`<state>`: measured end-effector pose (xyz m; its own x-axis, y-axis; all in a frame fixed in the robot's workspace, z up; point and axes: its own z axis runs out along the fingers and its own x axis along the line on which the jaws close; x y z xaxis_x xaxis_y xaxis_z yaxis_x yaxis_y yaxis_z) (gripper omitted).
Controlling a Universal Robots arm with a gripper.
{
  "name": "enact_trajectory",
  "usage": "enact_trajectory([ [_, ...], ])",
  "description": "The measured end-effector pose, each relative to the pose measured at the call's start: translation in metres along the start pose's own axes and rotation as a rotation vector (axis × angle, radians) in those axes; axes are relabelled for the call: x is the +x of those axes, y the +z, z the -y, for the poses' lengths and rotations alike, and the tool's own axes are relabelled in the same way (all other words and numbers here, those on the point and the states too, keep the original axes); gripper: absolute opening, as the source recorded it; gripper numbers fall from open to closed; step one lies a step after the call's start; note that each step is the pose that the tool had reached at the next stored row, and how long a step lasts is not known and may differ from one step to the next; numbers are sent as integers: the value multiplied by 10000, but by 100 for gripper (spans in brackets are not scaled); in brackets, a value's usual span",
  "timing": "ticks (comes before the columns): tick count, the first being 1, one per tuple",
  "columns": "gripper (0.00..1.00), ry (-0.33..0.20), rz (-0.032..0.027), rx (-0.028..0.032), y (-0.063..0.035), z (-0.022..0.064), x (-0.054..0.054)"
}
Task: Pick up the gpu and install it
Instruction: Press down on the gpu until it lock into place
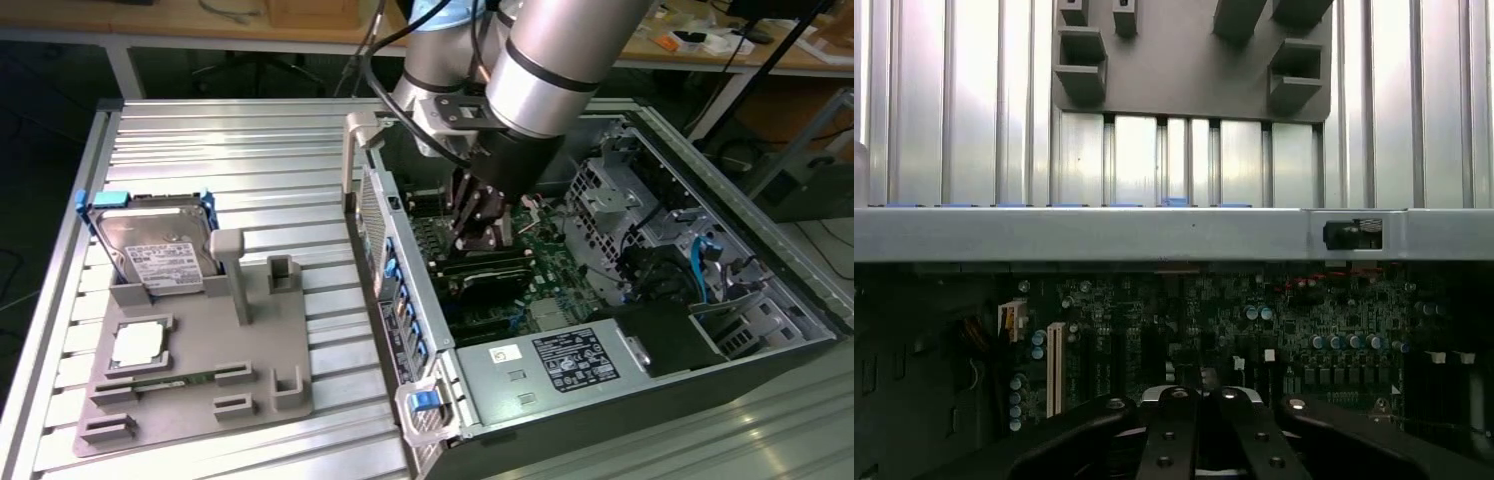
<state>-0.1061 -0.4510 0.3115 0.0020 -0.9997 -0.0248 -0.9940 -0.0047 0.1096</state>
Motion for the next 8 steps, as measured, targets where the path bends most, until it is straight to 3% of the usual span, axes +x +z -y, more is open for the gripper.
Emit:
enact_trajectory([
  [8, 11, 2, -1, -1, -1, 0, 0],
])
